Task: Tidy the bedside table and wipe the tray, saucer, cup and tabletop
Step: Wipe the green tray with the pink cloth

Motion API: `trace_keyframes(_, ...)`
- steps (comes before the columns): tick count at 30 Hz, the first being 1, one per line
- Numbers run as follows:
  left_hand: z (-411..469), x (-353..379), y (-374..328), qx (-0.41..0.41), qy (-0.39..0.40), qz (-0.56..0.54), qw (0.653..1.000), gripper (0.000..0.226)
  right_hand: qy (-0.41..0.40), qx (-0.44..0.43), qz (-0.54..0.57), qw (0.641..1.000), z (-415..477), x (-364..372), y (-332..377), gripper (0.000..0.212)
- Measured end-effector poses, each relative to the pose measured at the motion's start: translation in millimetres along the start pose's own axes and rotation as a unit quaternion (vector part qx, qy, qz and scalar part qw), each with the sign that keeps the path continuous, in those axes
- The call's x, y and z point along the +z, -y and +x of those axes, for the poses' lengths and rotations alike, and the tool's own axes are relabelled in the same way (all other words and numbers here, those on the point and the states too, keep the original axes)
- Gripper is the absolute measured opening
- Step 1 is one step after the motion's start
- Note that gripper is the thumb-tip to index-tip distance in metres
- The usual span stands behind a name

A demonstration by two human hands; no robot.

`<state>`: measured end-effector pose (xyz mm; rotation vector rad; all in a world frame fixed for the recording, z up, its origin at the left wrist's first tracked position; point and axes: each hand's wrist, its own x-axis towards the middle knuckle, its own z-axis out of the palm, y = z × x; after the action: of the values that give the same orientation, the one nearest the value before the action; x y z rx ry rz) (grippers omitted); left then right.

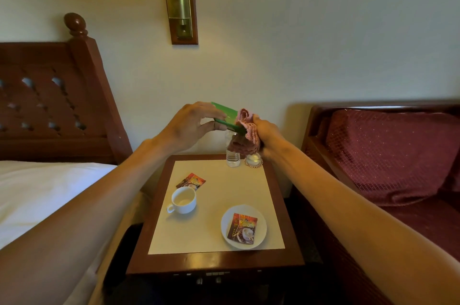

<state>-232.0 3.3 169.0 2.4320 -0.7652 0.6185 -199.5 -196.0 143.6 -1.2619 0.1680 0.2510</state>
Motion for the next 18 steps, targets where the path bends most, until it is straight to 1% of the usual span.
trace_keyframes(2, 1.2, 1.4, -4.3, -0.012, -0.013, -0.029, 0.999, 0.025, 0.009, -0.019, 0.051, 0.998, 0.9, -1.8, 1.0, 0.021)
trace_keyframes(4, 1.2, 2.8, -7.6, -0.036, -0.024, -0.063, 0.997, 0.021, 0.014, -0.062, 0.071, 0.995, 2.5, -5.3, 2.2, 0.031)
trace_keyframes(6, 1.3, 4.9, -10.9, -0.069, -0.032, -0.110, 0.991, 0.022, -0.001, -0.140, 0.025, 0.990, 4.8, -7.4, 1.7, 0.044)
trace_keyframes(8, 1.9, 10.3, -16.5, -0.131, -0.052, -0.167, 0.976, 0.028, -0.014, -0.222, -0.076, 0.972, 0.5, -5.0, 1.2, 0.050)
trace_keyframes(9, 2.6, 14.0, -19.9, -0.165, -0.067, -0.212, 0.961, 0.032, -0.008, -0.258, -0.124, 0.958, -3.5, -2.9, 0.1, 0.051)
trace_keyframes(11, 5.7, 20.9, -26.4, -0.229, -0.098, -0.325, 0.913, 0.034, 0.026, -0.323, -0.183, 0.928, -7.8, 0.6, -4.0, 0.049)
trace_keyframes(13, 11.6, 23.1, -33.9, -0.299, -0.118, -0.432, 0.843, 0.032, 0.045, -0.380, -0.257, 0.887, -7.5, 2.0, -9.3, 0.044)
trace_keyframes(14, 14.4, 22.3, -37.6, -0.332, -0.124, -0.476, 0.805, 0.031, 0.034, -0.406, -0.324, 0.854, -6.0, 1.6, -11.8, 0.046)
trace_keyframes(15, 17.0, 21.7, -39.7, -0.358, -0.130, -0.510, 0.771, 0.031, 0.012, -0.429, -0.403, 0.808, -6.1, 0.7, -15.0, 0.053)
trace_keyframes(16, 19.3, 20.6, -41.3, -0.374, -0.133, -0.535, 0.745, 0.031, -0.012, -0.454, -0.467, 0.759, -6.0, -0.6, -19.2, 0.060)
trace_keyframes(17, 21.0, 19.5, -42.3, -0.384, -0.133, -0.551, 0.728, 0.031, -0.025, -0.466, -0.501, 0.729, -9.5, -1.6, -21.9, 0.063)
trace_keyframes(18, 21.5, 18.4, -42.3, -0.391, -0.131, -0.563, 0.716, 0.031, -0.026, -0.471, -0.514, 0.717, -12.9, -2.5, -24.3, 0.064)
